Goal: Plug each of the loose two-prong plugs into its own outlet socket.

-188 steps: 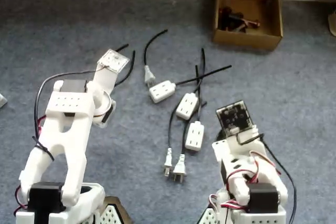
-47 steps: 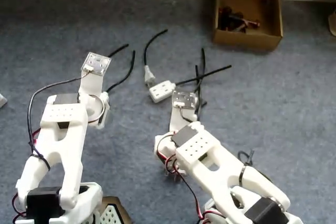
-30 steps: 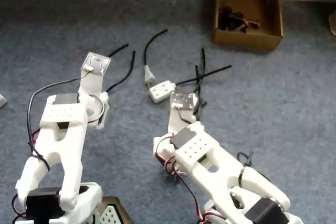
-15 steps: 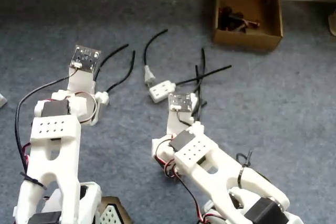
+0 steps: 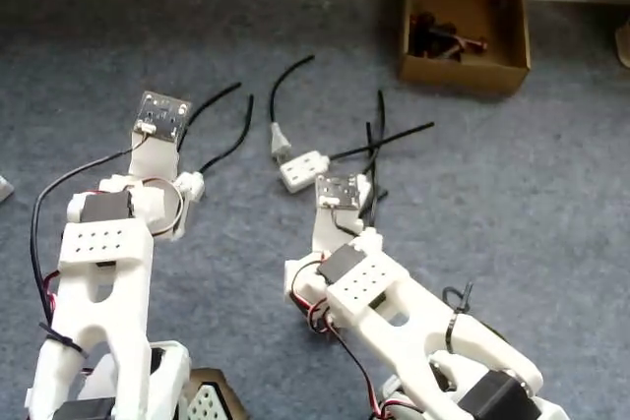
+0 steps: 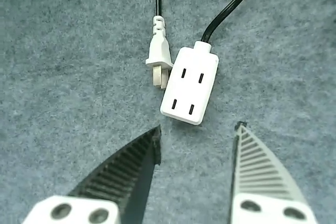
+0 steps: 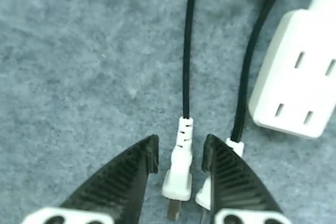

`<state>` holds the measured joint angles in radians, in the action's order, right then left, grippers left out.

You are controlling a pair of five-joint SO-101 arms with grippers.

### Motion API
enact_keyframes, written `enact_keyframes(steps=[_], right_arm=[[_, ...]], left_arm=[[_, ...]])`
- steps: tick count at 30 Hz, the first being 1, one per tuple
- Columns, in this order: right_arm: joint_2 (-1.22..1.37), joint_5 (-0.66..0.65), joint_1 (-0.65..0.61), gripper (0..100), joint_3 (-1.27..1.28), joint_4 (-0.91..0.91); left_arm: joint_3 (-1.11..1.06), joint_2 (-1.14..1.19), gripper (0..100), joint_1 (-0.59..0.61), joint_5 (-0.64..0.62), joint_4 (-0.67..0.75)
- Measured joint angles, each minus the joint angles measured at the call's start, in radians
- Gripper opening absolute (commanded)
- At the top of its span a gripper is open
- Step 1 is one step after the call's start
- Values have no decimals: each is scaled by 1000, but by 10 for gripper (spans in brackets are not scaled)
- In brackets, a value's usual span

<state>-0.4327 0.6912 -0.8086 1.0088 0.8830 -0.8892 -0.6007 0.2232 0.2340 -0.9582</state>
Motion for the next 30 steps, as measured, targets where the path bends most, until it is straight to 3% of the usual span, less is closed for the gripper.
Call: enact_keyframes(steps=[6,30], right_arm=[[0,3,0,87,32,0],[0,-34,0,46,54,-52]], left_arm=[[0,0,213,0,0,0],[0,0,213,0,0,0]])
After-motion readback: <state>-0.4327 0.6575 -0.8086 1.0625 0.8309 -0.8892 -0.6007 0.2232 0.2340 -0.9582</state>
